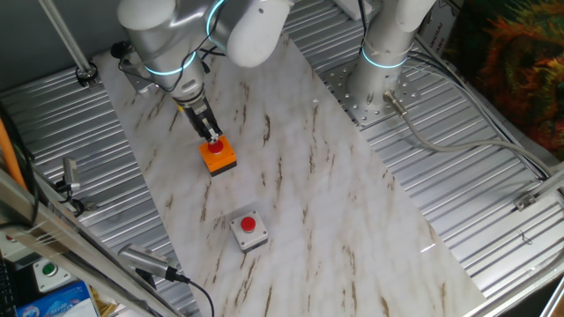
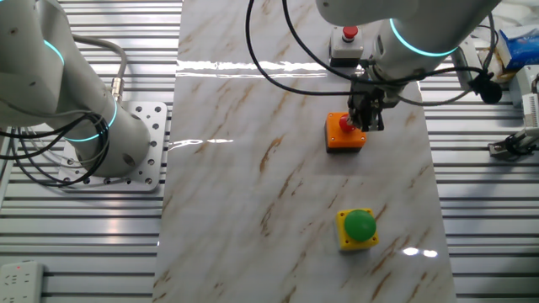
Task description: Press three buttons from left to right in sequence
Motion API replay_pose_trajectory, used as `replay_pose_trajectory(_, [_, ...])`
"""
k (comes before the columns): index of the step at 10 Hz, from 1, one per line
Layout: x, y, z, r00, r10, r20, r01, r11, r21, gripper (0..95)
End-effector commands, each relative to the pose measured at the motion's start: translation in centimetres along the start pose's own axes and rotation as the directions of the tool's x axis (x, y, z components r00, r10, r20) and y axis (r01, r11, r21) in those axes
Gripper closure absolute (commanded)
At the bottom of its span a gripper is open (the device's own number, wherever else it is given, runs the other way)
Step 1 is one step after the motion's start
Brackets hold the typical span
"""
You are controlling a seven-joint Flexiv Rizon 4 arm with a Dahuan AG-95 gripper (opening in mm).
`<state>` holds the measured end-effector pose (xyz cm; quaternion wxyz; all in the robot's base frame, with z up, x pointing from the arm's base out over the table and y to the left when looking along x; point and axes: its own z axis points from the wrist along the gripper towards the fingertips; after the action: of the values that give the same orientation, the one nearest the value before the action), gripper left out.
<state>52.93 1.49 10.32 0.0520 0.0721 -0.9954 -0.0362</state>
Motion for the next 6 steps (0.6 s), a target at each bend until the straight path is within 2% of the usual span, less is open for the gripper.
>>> replay_pose_trajectory(1, [-0.26,0.66,0.78,1.0,0.004,0.0,-0.004,1.0,-0.001,95.0])
replay_pose_trajectory(6, [0.07,1.06,0.81,1.0,0.011,-0.002,-0.011,1.0,0.005,95.0])
